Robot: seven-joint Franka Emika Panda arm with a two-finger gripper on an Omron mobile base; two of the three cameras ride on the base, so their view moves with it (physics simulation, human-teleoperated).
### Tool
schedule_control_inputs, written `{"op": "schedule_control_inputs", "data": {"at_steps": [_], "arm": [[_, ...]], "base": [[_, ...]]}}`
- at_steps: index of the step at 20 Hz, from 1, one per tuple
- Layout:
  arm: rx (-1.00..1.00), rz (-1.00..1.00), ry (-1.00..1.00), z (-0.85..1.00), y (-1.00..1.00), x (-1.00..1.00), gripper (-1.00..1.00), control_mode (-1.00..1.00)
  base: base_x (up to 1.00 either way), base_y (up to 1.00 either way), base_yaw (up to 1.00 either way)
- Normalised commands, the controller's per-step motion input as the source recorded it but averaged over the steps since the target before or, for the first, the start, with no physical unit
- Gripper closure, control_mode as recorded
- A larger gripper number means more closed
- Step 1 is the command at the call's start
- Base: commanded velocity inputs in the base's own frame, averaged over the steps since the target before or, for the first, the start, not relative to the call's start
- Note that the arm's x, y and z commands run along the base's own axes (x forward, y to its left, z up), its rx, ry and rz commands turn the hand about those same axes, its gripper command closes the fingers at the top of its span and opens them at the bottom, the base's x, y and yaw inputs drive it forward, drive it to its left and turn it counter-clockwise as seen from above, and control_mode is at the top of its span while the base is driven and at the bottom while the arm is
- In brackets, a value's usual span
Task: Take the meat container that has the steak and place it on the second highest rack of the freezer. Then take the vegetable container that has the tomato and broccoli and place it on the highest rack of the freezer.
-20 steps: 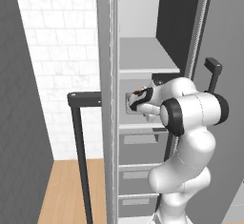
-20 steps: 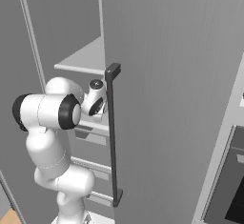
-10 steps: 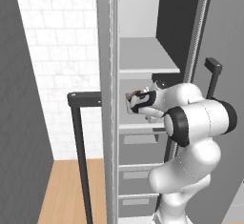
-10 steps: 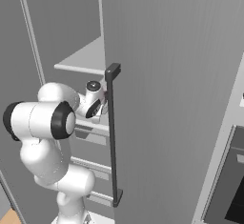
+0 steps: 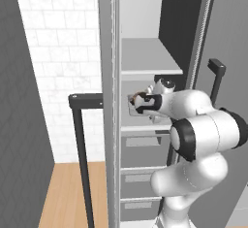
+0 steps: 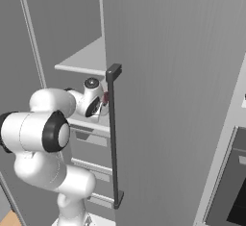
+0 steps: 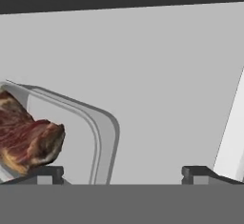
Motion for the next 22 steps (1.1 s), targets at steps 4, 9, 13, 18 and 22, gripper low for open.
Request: {"op": "schedule_control_inputs", "data": {"at_steps": [4, 9, 13, 18, 22], "arm": [[0.00, -0.07, 0.09, 0.27, 0.05, -0.12, -1.00, -1.00], [0.00, -0.01, 0.11, 0.00, 0.00, -0.42, -1.00, -1.00], [0.00, 0.00, 0.05, 0.02, 0.00, -0.48, -1.00, -1.00], [0.00, 0.00, 0.01, 0.03, 0.00, -0.55, -1.00, -1.00], [0.00, 0.00, 0.01, 0.21, 0.00, -0.41, -1.00, -1.00]], "base": [[0.00, 0.00, 0.00], [0.00, 0.00, 0.00], [0.00, 0.00, 0.00], [0.00, 0.00, 0.00], [0.00, 0.00, 0.00]]}}
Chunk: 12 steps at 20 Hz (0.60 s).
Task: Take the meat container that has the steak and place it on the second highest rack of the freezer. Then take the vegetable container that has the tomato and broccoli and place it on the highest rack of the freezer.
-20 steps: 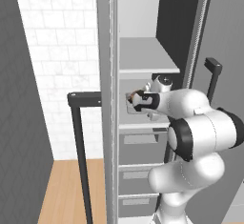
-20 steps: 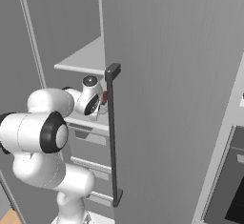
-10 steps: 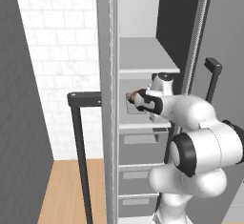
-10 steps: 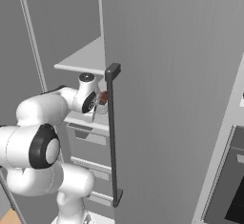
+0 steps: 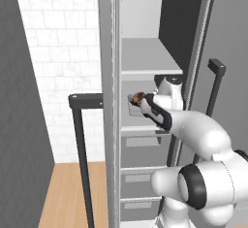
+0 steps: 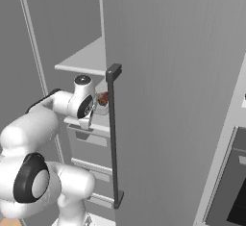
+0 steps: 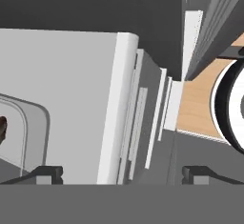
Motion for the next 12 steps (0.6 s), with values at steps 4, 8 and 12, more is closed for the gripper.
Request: {"op": "schedule_control_inputs", "data": {"at_steps": [4, 8, 12], "arm": [[0.00, 0.00, 0.02, 0.41, 0.00, -0.34, -1.00, -1.00], [0.00, 0.00, 0.04, 0.41, 0.00, -0.39, -1.00, -1.00], [0.00, 0.00, 0.02, 0.40, 0.00, -0.39, -1.00, -1.00]], "base": [[0.00, 0.00, 0.00], [0.00, 0.00, 0.00], [0.00, 0.00, 0.00]]}}
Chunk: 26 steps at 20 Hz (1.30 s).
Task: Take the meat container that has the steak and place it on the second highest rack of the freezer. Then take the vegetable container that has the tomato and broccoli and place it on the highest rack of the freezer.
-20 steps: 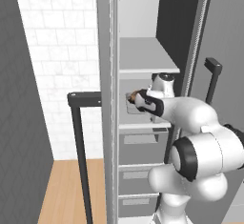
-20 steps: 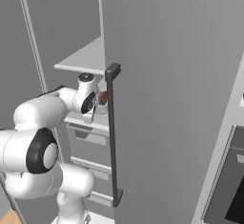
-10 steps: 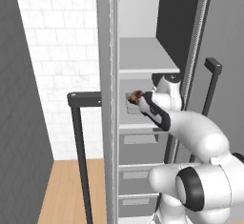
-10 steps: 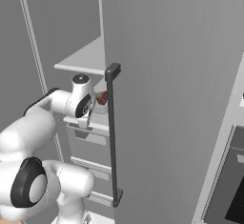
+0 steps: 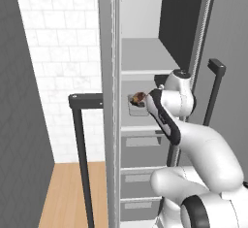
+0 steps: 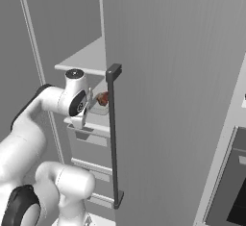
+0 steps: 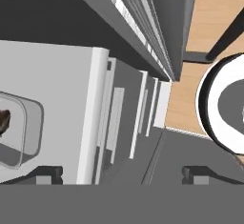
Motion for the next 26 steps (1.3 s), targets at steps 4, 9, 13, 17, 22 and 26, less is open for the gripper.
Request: {"op": "schedule_control_inputs", "data": {"at_steps": [4, 9, 13, 17, 22, 26], "arm": [[-0.03, 0.00, 0.01, 0.32, -0.01, -0.38, -1.00, -1.00], [0.00, -0.01, 0.00, 0.26, -0.02, -0.50, -1.00, -1.00], [0.00, 0.00, 0.00, 0.23, 0.00, -0.50, -1.00, -1.00], [0.00, -0.01, 0.00, 0.37, -0.01, -0.42, -1.00, -1.00], [0.00, -0.01, 0.00, 0.39, 0.00, -0.33, -1.00, -1.00], [0.00, 0.00, 0.00, 0.29, 0.00, -0.22, -1.00, -1.00]], "base": [[0.00, 0.00, 0.00], [0.00, 0.00, 0.00], [0.00, 0.00, 0.00], [0.00, 0.00, 0.00], [0.00, 0.00, 0.00], [0.00, 0.00, 0.00]]}}
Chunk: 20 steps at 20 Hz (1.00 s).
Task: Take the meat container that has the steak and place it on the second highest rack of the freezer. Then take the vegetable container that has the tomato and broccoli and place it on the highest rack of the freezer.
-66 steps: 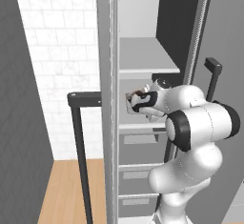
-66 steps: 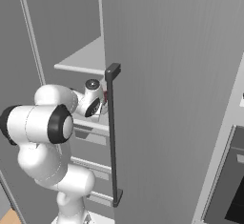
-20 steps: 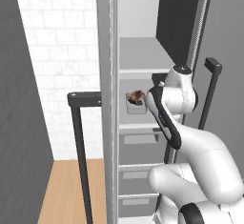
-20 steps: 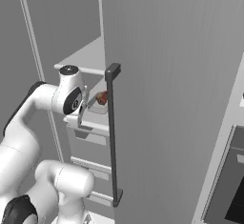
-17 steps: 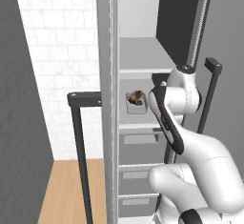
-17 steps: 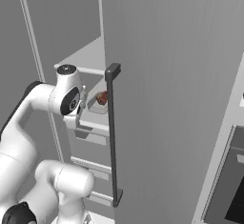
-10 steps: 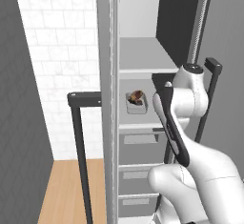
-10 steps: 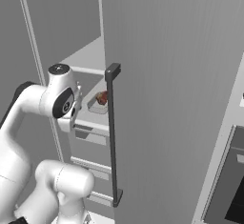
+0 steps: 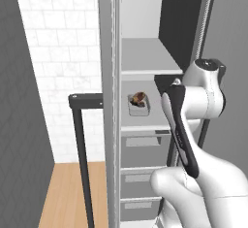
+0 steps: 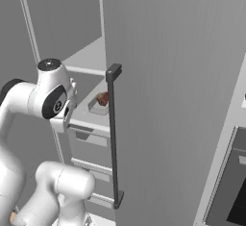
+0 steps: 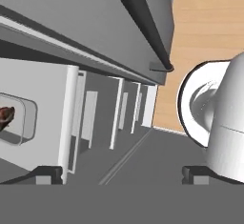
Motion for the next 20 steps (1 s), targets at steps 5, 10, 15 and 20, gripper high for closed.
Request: {"op": "schedule_control_inputs", "data": {"at_steps": [5, 10, 15, 20], "arm": [[0.00, 0.00, 0.00, 0.22, -0.02, -0.18, -1.00, -1.00], [0.00, 0.00, 0.00, 0.07, 0.00, -0.16, -1.00, -1.00], [0.00, 0.00, 0.00, 0.00, 0.00, 0.00, -1.00, 1.00], [0.00, 0.00, 0.00, 0.00, 0.00, 0.00, -1.00, 1.00]], "base": [[0.00, 0.00, 0.00], [0.00, 0.00, 0.00], [-0.66, -0.08, 0.00], [-1.00, -0.41, -0.02]]}}
